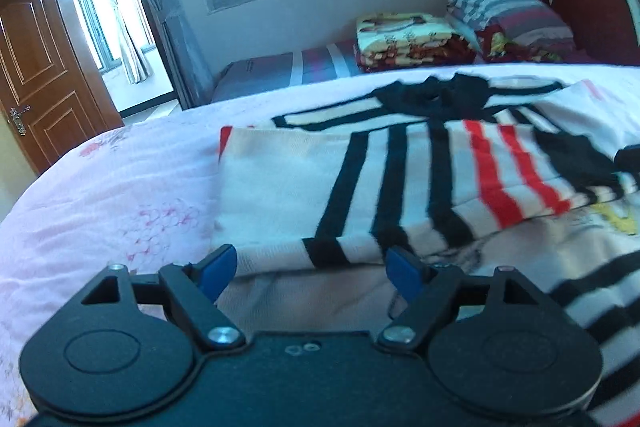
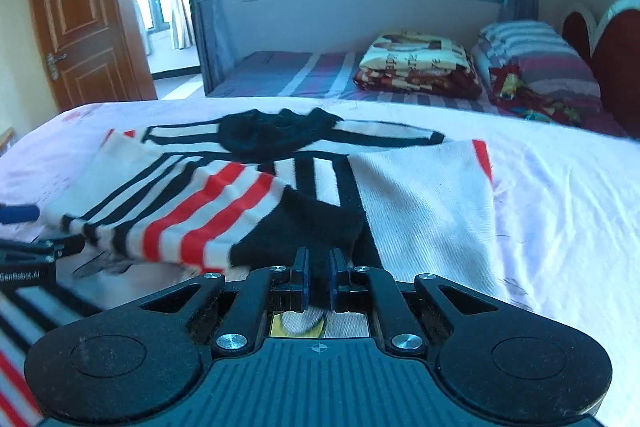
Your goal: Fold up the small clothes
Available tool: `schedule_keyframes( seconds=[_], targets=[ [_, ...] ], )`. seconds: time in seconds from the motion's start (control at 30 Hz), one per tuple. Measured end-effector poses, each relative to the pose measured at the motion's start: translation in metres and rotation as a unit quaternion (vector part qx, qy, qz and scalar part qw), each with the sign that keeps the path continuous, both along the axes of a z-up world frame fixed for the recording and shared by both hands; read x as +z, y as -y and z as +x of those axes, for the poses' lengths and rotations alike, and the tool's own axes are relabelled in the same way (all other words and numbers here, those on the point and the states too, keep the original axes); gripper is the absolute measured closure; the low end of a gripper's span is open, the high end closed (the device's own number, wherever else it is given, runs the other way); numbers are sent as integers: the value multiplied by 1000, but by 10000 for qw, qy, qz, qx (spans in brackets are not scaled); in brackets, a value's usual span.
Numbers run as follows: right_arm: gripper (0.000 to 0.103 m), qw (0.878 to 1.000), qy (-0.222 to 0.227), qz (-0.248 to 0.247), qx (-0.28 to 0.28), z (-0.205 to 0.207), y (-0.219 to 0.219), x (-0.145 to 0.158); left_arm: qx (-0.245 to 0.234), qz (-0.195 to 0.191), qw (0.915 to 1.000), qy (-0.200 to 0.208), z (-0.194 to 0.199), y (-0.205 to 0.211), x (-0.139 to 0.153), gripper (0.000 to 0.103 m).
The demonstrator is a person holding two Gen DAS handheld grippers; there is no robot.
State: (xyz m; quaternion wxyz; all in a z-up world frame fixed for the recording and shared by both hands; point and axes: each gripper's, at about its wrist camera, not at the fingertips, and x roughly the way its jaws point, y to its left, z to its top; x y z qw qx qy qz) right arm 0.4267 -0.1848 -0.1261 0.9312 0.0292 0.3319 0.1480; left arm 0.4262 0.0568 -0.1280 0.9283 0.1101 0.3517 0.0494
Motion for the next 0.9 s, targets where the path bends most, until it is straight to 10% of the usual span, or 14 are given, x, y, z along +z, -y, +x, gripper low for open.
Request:
schedule_keyframes(
  seconds=[0.13,0.27,0.43,0.63,0.9],
  targets=[
    [91,9970,-438,543,-322,18,12,-15,78,-71,9999,-86,8,-11,-11,15],
    [44,9935,-430,1033,-196,15,19,-16,139,-209,9996,133,-4,-22,-5,21],
    [45,9937,-494,993,-189,18,12,-14,508,-621,9954,527,-10,-44,4,21],
    [89,9942,-570,913,-40,24,13,-14,710,-1013,9905,608,-11,-57,2,24],
    [91,9975,-343,542,283,8,10,-12,907,-1356,9802,1120,-40,-69,20,28]
  ],
)
